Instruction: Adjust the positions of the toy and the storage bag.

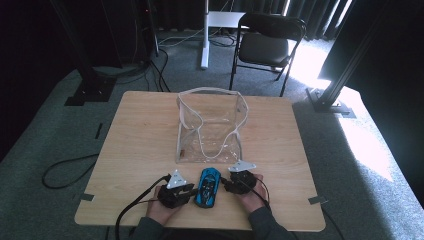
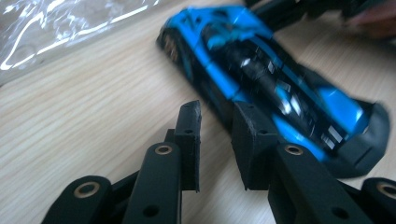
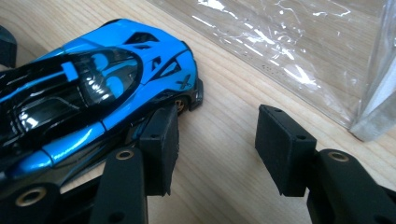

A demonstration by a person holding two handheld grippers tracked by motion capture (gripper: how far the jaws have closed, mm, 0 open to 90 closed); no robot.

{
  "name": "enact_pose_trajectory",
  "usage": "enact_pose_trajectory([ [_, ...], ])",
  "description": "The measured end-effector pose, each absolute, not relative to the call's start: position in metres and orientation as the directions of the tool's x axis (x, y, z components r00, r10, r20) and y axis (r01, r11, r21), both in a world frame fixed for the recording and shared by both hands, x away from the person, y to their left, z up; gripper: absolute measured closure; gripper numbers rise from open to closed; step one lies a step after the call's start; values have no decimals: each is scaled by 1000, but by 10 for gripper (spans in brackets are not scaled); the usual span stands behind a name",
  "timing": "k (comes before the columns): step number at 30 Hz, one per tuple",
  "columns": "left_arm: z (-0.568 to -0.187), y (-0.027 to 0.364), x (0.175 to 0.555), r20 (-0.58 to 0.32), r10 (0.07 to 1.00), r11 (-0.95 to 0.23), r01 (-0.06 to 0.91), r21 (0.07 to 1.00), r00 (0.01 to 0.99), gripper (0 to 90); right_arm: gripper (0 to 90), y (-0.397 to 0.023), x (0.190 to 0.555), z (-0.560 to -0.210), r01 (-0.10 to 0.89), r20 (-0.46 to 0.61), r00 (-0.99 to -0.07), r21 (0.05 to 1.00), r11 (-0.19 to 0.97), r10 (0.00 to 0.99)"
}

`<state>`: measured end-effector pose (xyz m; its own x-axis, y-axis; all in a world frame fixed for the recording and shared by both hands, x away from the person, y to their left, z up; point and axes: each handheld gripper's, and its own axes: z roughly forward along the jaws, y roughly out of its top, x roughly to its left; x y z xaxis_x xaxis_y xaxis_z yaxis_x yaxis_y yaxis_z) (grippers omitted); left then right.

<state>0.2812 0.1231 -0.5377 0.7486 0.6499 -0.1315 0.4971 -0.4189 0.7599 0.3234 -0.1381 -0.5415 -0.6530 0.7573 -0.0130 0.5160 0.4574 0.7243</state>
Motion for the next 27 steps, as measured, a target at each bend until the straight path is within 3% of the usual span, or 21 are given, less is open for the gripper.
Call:
enact_pose_trajectory([
  [2,-537,122,282,-121,645,-430,489,759,754,725,484,-139,324,-542,519,-12,-646,726,451,763],
  [5,-539,126,282,-122,652,-446,508,737,748,634,473,-140,325,-542,524,-7,-643,724,447,766],
  [8,-541,133,276,-110,649,-467,509,723,753,622,470,-140,321,-540,518,-17,-647,724,456,762],
  [13,-540,135,262,-64,609,-526,463,714,791,622,463,-143,313,-535,515,-20,-648,726,456,762],
  [20,-542,130,255,-97,584,-515,460,723,806,667,424,-149,296,-523,498,-22,-648,744,445,761],
  [27,-544,91,253,-119,525,-525,430,734,843,682,392,-156,283,-513,484,-29,-642,760,435,766],
])
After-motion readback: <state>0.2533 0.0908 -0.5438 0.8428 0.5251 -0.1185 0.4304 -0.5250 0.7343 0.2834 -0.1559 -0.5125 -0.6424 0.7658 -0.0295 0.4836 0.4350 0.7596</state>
